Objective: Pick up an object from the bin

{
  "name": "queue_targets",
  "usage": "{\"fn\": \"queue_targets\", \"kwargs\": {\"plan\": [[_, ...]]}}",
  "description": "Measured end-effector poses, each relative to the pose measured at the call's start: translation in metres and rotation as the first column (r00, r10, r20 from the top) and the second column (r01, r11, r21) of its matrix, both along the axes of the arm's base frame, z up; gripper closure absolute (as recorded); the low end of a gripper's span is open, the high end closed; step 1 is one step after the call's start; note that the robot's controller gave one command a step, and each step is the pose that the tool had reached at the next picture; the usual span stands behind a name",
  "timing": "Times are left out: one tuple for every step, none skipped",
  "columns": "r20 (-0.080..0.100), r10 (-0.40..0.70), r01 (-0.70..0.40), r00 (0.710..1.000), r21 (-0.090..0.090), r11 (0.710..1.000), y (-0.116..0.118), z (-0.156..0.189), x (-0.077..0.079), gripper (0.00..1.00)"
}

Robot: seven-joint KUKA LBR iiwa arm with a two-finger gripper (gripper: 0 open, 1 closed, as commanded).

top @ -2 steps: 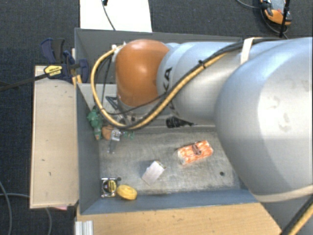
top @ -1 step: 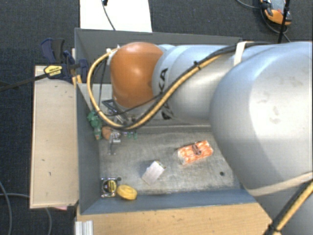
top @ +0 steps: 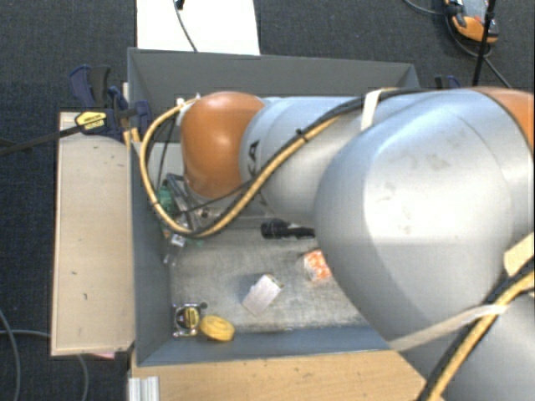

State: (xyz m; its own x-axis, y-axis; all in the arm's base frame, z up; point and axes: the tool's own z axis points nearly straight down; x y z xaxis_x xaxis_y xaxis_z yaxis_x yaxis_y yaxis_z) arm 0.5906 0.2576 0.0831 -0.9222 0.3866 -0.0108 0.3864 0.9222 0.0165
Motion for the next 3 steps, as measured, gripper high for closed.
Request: {"fn": "queue_targets", "kwargs": {"plan": [[0.009, 0.368, -0.368, 0.930, -0.019, 0.930, -0.006, -0.005, 0.010, 1.00], [0.008, 0.365, -0.365, 0.931, -0.018, 0.931, -0.006, -0.005, 0.010, 1.00], [-0.016, 0.364, -0.365, 0.931, -0.011, 0.931, -0.006, 0.085, 0.009, 1.00]]}}
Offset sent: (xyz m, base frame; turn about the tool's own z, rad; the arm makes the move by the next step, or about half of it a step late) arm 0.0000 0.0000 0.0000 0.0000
